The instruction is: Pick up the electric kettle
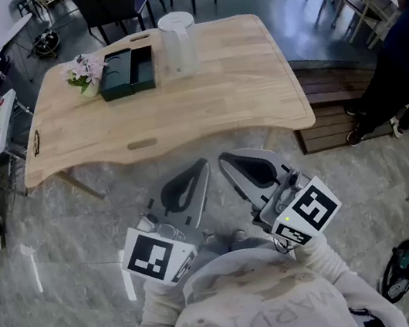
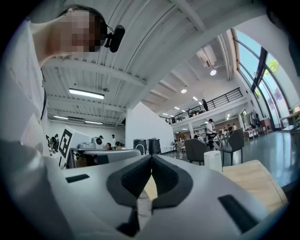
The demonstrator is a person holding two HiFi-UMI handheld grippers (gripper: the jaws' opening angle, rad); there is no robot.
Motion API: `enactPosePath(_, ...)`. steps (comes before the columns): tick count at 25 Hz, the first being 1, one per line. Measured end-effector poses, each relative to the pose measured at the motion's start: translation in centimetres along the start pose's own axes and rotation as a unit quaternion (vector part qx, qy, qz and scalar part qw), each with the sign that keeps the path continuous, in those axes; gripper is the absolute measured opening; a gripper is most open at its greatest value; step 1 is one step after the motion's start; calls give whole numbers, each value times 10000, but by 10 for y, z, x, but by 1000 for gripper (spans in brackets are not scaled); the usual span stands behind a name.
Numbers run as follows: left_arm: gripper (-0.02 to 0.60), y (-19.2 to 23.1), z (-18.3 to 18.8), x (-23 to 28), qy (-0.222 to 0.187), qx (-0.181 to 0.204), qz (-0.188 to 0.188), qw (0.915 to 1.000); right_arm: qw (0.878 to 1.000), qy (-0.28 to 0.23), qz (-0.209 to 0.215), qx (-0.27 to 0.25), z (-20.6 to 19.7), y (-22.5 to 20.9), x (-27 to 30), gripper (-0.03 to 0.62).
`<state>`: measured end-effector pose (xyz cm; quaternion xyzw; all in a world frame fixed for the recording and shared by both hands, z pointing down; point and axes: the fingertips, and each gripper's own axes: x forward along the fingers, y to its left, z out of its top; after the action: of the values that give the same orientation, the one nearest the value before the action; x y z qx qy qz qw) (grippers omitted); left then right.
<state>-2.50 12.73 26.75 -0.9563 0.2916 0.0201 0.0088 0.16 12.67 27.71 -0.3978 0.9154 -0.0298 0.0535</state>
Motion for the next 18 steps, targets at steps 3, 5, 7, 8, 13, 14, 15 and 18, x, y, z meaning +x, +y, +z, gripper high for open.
enactPosePath(3, 12, 5, -1, -2, -14, -21, 35, 10000, 10000, -4, 34, -15, 0, 3, 6, 15)
enactPosePath(5, 12, 8, 0, -4, -35, -33, 38, 10000, 10000, -18, 42, -9, 1, 4, 9, 15)
enactPosePath(7, 12, 8, 2, -5, -65, -34, 18, 10000, 10000, -30, 35, -1, 2, 5, 10, 15)
enactPosePath(8, 12, 8, 2, -5, -75, -33, 5, 10000, 10000, -34, 29, -2, 2, 5, 10, 15)
enactPosePath(13, 12, 9, 6, -6, -151, -49, -29, 9999, 10000, -28, 15, -26, 3, 7, 10, 15)
enactPosePath(14, 12, 9, 6, -6, -167, -57, -33, 9998, 10000, -24, 13, -30, 3, 7, 11, 15)
enactPosePath(15, 12, 10, 6, -7, -173, -63, -34, 9998, 10000, -20, 10, -36, 3, 8, 11, 15)
enactPosePath(18, 12, 14, 5, -9, -168, -72, -30, 9998, 10000, -5, -6, -49, 2, 9, 15, 15)
